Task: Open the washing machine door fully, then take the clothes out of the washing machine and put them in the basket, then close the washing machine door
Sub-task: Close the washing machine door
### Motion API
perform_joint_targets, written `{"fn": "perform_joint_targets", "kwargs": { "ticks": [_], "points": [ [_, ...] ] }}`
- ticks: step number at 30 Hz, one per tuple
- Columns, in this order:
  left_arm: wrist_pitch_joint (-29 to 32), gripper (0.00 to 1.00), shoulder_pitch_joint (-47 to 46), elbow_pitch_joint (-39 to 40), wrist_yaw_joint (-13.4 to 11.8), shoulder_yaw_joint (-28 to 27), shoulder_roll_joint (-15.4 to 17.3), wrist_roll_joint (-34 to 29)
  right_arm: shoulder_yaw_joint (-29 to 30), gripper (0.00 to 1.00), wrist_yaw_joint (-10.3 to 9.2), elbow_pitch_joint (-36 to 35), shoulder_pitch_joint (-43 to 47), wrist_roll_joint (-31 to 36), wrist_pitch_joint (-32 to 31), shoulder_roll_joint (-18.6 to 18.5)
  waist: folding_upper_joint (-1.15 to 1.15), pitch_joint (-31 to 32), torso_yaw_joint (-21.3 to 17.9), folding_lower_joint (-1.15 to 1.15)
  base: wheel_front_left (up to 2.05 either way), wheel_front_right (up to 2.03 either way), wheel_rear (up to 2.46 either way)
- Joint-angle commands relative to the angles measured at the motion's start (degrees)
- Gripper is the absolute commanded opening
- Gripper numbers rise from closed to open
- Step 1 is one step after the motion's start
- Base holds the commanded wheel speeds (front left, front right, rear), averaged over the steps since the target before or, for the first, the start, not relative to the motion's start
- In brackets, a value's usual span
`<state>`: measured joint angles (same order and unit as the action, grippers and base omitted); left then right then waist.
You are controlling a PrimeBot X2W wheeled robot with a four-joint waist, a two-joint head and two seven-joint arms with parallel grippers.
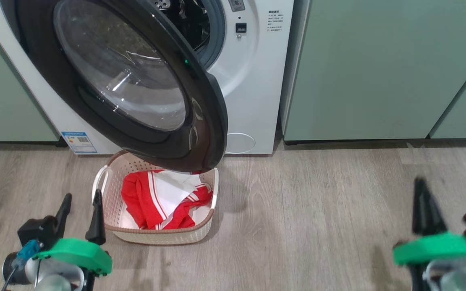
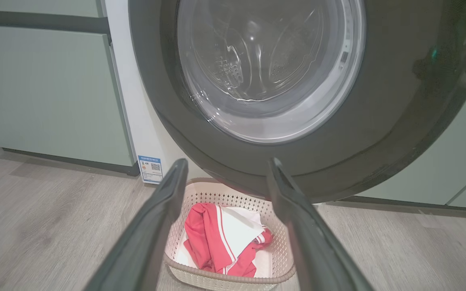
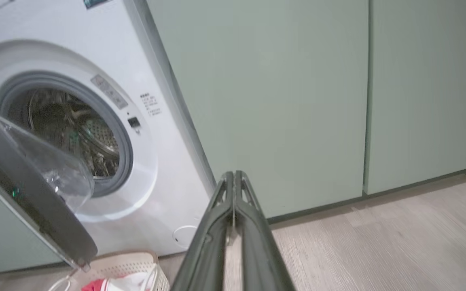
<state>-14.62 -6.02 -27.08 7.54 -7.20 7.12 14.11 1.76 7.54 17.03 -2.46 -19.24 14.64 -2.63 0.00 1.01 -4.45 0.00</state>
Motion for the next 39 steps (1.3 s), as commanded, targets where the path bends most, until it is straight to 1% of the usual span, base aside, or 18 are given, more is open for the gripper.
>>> {"fn": "perform_joint_targets", "kwargs": {
  "ticks": [1, 3, 6, 10, 13, 17, 21, 23, 25, 26, 27, 28, 31, 35, 39],
  "points": [
    [-0.4, 1.0, -1.8, 1.4, -0.1, -2.4, 0.8, -0.5, -0.6, 0.0, -0.05, -3.8, -4.7, -1.6, 0.4, -0.2, 0.0, -0.2, 0.1, 0.0, 0.0, 0.0, 0.0],
    [-0.4, 1.0, -1.5, 1.4, -0.1, -2.6, 0.6, -0.6, -0.9, 0.0, -0.05, -5.9, -6.9, -2.3, 0.4, -0.2, 0.0, -0.2, 0.3, 0.0, 0.0, 0.0, 0.0],
    [-0.4, 1.0, -1.3, 1.3, -0.1, -2.2, 0.2, -0.9, -3.1, 0.0, -0.05, -8.6, -10.4, -2.5, 0.4, -0.2, 0.0, -0.4, 1.3, 0.0, 0.0, 0.0, 0.0],
    [-0.4, 1.0, -1.4, 0.3, -0.1, -2.4, 0.2, -1.1, -8.9, 0.0, -0.05, -10.7, -15.3, -3.3, 0.4, -0.2, 0.0, -0.4, 3.2, 0.0, 0.0, 0.0, 0.0],
    [-0.4, 1.0, -1.5, 0.0, -0.1, -2.6, -0.2, -1.4, -15.0, 0.0, -0.05, -11.0, -18.8, -4.1, 0.4, -0.2, 0.0, -0.4, 5.1, 0.0, 0.0, 0.0, 0.0],
    [-0.4, 1.0, -2.0, -0.7, -0.1, -3.0, -0.7, -2.0, -24.1, 0.0, -0.05, -8.1, -22.8, -5.3, 0.4, -0.2, 0.0, -0.6, 8.0, 0.0, 0.0, 0.0, 0.0],
    [-0.4, 1.0, -2.5, -1.0, -0.1, -2.3, -1.2, -2.7, -32.3, 0.0, -0.05, -1.7, -27.0, -6.1, 0.4, -0.2, 0.0, -1.1, 11.1, 0.0, 0.0, 0.0, 0.0],
    [-0.4, 1.0, -2.6, -1.2, -0.1, -1.9, -1.6, -2.5, -34.9, 0.0, -0.05, 2.0, -28.6, -6.7, 0.4, -0.2, 0.0, -1.2, 12.6, 0.0, 0.0, 0.0, 0.0],
    [-0.4, 1.0, -2.6, -1.5, -0.1, -1.4, -1.9, -2.5, -36.5, 0.0, -0.05, 6.1, -29.8, -7.2, 0.4, -0.2, 0.0, -1.4, 14.1, 0.0, 0.0, 0.0, 0.0],
    [-0.4, 1.0, -2.6, -1.5, -0.1, -1.4, -1.9, -2.5, -36.5, 0.0, -0.05, 6.1, -29.8, -7.2, 0.4, -0.2, 0.0, -1.4, 14.1, 0.0, 0.0, 0.0, 0.0],
    [-0.4, 1.0, -2.6, -1.7, -0.1, -1.0, -2.0, -2.5, -37.0, 0.0, -0.05, 8.0, -30.3, -7.3, 0.4, -0.2, 0.0, -1.6, 14.9, 0.0, 0.0, 0.0, 0.0],
    [-0.4, 1.0, -2.7, -1.9, -0.1, -0.2, -2.2, -2.4, -37.5, 0.0, -0.05, 11.6, -31.2, -7.7, 0.4, -0.2, 0.0, -1.8, 16.3, 0.0, 0.0, 0.0, 0.0],
    [-0.4, 1.0, -2.6, -1.9, -0.1, 1.1, -2.5, -1.6, -37.5, 0.0, -0.05, 15.6, -32.3, -8.7, 0.4, -0.2, 0.0, -2.1, 17.7, 0.0, 0.0, 0.0, 0.0],
    [-0.4, 1.0, -2.5, -2.1, -0.1, 2.2, -2.7, -1.0, -36.7, 0.0, -0.05, 19.6, -34.2, -9.6, 0.4, -0.2, 0.0, -3.0, 18.7, 0.0, 0.0, 0.0, 0.0],
    [-0.4, 1.0, -3.0, -2.2, -0.1, 2.9, -3.0, -0.6, -33.9, 0.0, -0.05, 22.3, -36.4, -9.5, 0.4, -0.2, 0.0, -4.0, 19.2, 0.0, 0.0, 0.0, 0.0]
  ]
}}
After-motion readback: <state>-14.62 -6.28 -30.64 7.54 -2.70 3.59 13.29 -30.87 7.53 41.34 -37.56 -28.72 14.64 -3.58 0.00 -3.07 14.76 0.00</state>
